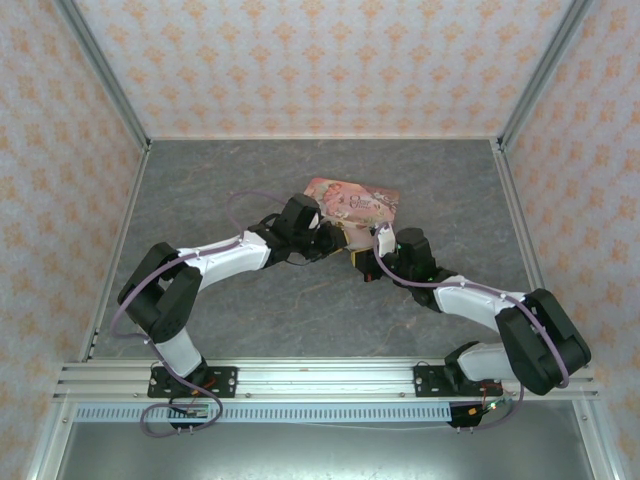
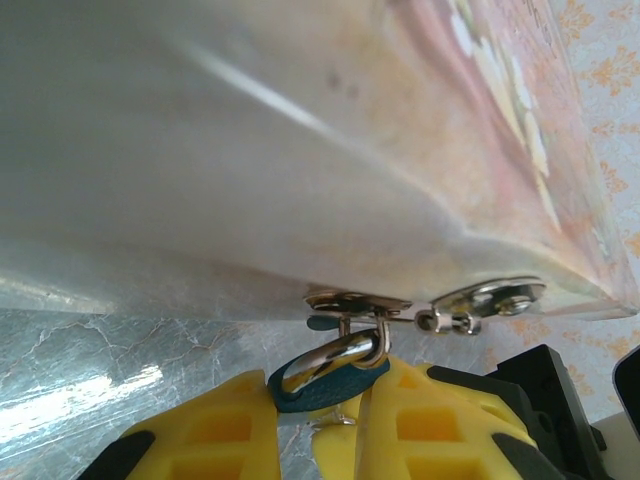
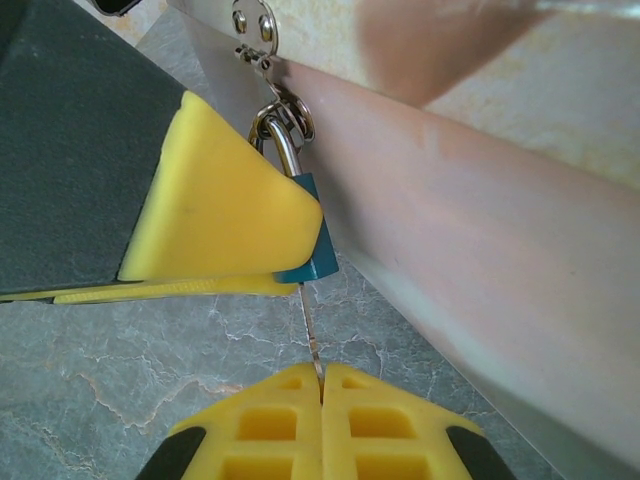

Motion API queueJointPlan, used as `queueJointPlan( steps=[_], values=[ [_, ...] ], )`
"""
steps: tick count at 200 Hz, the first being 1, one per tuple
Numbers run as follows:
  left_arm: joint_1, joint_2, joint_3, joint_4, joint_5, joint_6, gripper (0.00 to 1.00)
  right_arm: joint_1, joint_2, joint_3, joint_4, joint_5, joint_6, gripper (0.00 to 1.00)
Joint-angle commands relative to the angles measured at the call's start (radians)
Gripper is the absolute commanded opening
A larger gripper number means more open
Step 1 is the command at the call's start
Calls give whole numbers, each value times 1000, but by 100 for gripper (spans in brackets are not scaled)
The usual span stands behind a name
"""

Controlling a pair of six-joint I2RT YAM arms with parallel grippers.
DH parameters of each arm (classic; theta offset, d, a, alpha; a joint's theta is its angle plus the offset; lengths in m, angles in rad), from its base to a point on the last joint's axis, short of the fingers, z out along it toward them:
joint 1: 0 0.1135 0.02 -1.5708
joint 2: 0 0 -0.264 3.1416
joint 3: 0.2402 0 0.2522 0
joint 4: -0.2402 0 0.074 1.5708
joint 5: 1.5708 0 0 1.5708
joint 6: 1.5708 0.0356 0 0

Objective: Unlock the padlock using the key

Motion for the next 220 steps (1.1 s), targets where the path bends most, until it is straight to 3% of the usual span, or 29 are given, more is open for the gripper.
queueJointPlan(
  steps=[1, 143, 220],
  values=[
    [-10, -39, 34, 6, 18, -11, 18, 7, 2, -4, 60, -10, 10, 0],
    [-13, -62, 24, 19, 47, -25, 18, 1, 59, -13, 235, -22, 67, 0],
    [-12, -79, 12, 18, 68, -25, 18, -65, 109, 3, 293, -131, 74, 0]
  ],
)
